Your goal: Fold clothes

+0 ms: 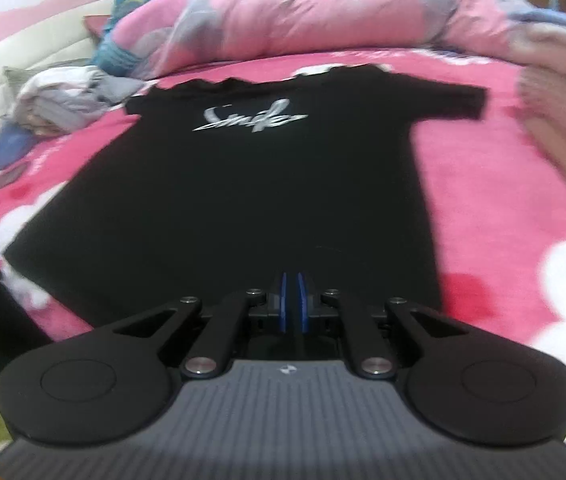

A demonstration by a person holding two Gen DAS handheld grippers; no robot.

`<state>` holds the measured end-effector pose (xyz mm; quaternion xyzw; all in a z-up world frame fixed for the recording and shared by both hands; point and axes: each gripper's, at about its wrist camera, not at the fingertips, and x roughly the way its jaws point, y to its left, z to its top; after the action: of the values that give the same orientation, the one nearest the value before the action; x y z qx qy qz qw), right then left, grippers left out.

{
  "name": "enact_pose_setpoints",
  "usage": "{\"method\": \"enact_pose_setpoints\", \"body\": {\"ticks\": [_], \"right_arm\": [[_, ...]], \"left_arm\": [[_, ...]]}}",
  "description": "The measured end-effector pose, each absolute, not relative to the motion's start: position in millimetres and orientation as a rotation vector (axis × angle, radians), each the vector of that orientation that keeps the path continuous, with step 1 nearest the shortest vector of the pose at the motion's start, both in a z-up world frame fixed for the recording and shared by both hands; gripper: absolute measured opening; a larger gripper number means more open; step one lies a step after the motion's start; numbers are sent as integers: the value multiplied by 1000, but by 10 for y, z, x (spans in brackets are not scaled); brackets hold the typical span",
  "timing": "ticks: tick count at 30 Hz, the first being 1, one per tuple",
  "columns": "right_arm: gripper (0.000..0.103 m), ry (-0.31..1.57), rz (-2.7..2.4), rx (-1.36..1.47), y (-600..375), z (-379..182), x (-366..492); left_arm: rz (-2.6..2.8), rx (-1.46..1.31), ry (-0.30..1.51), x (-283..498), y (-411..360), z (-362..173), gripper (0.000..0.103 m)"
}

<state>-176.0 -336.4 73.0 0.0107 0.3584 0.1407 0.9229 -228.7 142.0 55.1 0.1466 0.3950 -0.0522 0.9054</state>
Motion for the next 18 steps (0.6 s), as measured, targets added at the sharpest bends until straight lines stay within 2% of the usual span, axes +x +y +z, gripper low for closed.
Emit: {"method": "enact_pose_setpoints", "body": {"ticks": [5,10,15,18], "right_arm": [[7,635,312,-24,-3299,919,-1680],[7,630,427,-109,-2892,725,-1340],[6,746,457,-103,-2920,353,-1315],[6,778,502,-60,-3225,415,-1640]], "left_arm": [[-105,281,670,-2272,1406,923,84],[-218,235,543,-1971,961,1045,85],[-312,168,672,-1619,650,725,84],[-305,168,749,-1622,762,629,83]]}}
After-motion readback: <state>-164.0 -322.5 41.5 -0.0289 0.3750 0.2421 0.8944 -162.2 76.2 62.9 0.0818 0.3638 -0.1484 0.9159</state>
